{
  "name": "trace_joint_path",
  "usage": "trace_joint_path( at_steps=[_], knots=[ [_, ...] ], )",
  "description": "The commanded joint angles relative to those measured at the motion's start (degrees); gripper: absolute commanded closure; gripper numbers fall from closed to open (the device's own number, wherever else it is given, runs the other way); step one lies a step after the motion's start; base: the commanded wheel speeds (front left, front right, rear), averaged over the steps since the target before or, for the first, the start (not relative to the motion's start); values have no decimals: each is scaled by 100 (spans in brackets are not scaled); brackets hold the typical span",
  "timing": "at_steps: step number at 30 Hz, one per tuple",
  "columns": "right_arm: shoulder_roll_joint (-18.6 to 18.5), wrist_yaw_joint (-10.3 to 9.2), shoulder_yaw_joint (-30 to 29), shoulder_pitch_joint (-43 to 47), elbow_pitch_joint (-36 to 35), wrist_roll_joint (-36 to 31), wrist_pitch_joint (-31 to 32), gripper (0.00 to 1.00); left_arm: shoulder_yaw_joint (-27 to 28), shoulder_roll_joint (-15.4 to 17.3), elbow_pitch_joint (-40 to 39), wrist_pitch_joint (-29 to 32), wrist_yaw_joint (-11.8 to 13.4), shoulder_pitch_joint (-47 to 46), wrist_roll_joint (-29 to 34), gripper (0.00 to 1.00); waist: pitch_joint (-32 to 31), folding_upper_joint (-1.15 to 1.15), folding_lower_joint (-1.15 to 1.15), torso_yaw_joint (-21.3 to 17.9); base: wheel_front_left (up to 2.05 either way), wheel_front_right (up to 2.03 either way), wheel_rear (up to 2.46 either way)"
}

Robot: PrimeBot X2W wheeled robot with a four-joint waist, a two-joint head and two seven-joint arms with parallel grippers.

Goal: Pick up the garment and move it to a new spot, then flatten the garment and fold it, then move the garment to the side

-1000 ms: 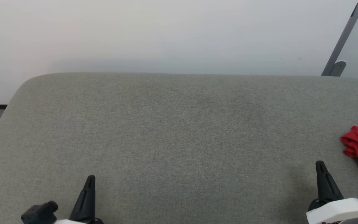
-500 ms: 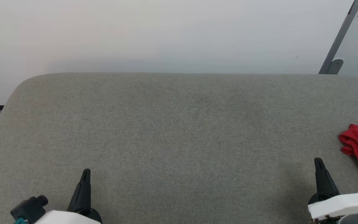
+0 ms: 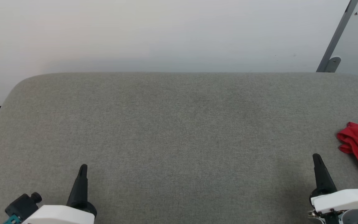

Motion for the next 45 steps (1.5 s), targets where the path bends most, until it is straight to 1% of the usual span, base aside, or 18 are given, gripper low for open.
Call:
trace_joint_path(
  at_steps=[1,24,45],
  knots=[
    [3,1,-19,-160,-61,180,46,100,58,6,-43,44,-7,-174,-169,100,3,0,0,-6,0,0,0],
    [89,1,-50,-300,-42,1448,375,100,258,-86,91,413,-10,-411,-1455,100,44,0,0,-97,0,0,0],
    [166,0,-74,-420,-24,2487,647,100,440,-181,208,735,-13,-608,-2486,100,84,0,0,-188,0,0,0]
  ],
)
